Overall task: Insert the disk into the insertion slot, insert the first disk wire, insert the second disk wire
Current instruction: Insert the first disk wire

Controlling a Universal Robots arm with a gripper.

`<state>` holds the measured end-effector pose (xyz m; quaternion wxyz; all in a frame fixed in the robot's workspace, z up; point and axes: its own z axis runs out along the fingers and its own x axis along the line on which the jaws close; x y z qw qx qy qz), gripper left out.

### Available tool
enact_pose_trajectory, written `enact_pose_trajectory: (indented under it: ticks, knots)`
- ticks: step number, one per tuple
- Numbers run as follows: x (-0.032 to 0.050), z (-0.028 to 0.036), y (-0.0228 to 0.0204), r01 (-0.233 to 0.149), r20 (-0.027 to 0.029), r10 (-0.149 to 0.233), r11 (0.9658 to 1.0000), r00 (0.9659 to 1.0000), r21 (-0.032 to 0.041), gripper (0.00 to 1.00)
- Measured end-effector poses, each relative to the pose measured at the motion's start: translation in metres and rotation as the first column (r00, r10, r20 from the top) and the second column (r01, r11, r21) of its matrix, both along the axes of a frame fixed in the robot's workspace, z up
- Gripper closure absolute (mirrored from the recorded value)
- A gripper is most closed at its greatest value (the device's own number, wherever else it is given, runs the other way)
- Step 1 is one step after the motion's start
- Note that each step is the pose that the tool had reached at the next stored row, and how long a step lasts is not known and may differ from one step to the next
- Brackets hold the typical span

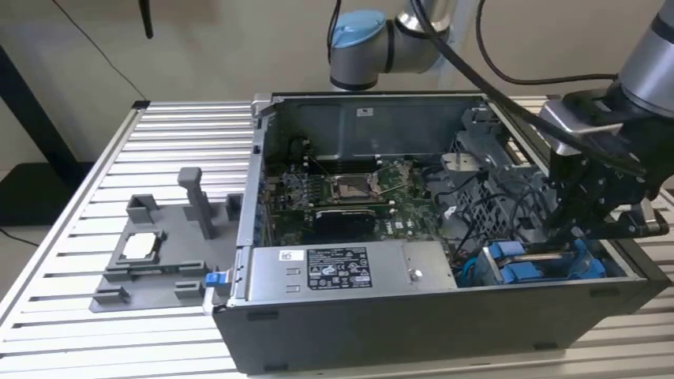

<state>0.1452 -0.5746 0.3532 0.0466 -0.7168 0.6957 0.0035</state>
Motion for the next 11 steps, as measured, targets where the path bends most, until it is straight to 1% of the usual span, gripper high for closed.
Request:
enact_pose_trajectory:
  ticks: [6,11]
  knots:
    - [-0.0001,0.0240,0.0011,0.000,0.0000,0.000,1.0000,1.0000,-0.0001,0.73]
    - [-0.0003,0.0360,0.0025,0.000,0.0000,0.000,1.0000,1.0000,-0.0001,0.73]
